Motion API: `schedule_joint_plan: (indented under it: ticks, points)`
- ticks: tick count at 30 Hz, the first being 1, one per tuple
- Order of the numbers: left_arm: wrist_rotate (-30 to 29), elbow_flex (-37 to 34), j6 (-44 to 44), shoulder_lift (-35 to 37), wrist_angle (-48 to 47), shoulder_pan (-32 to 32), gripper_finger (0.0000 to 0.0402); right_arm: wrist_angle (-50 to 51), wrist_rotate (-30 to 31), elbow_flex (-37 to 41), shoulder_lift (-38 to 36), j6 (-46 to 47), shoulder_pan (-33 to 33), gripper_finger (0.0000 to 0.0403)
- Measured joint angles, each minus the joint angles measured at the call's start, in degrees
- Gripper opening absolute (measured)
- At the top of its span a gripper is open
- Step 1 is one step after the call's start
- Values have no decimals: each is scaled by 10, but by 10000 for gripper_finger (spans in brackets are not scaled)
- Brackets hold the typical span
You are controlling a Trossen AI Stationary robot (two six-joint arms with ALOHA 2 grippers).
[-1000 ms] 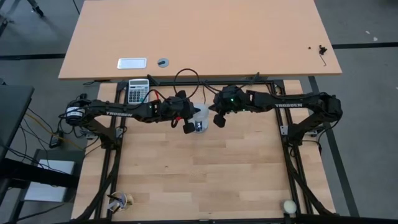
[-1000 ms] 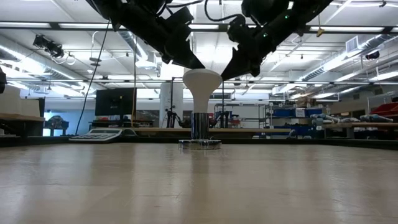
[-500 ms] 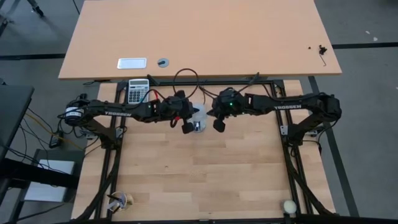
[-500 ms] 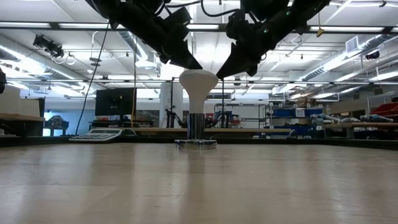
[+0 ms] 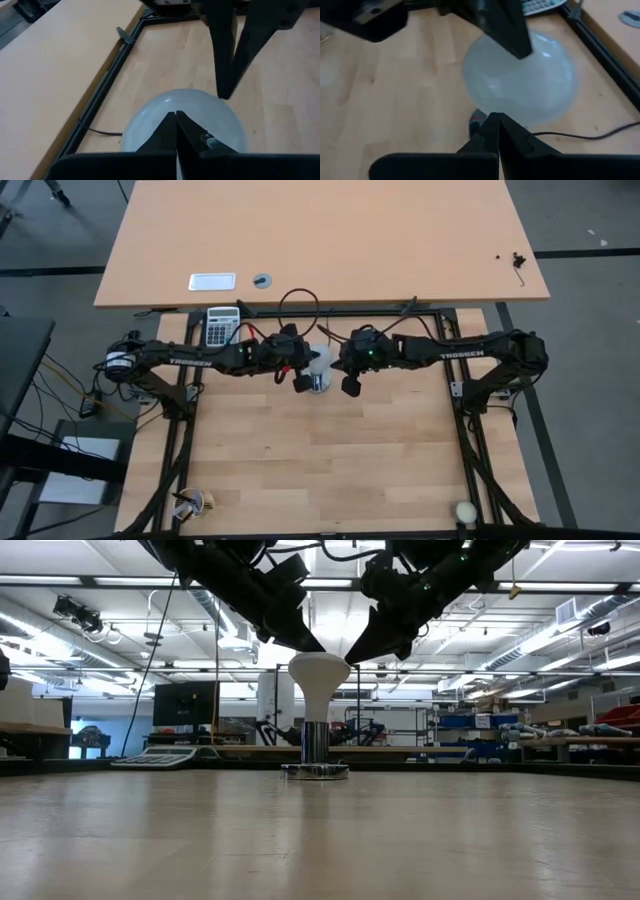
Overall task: Screw lightbulb
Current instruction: Insert the lightbulb into the lamp
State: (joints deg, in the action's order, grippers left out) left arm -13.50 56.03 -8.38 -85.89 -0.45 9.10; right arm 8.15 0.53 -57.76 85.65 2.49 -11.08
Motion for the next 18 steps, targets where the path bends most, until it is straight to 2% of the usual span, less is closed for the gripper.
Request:
schedule_joint_plan:
  ticks: [18]
  points:
    - [10, 0, 0, 0, -2, -2, 0, -26, 12, 0, 0, -8, -41, 9]
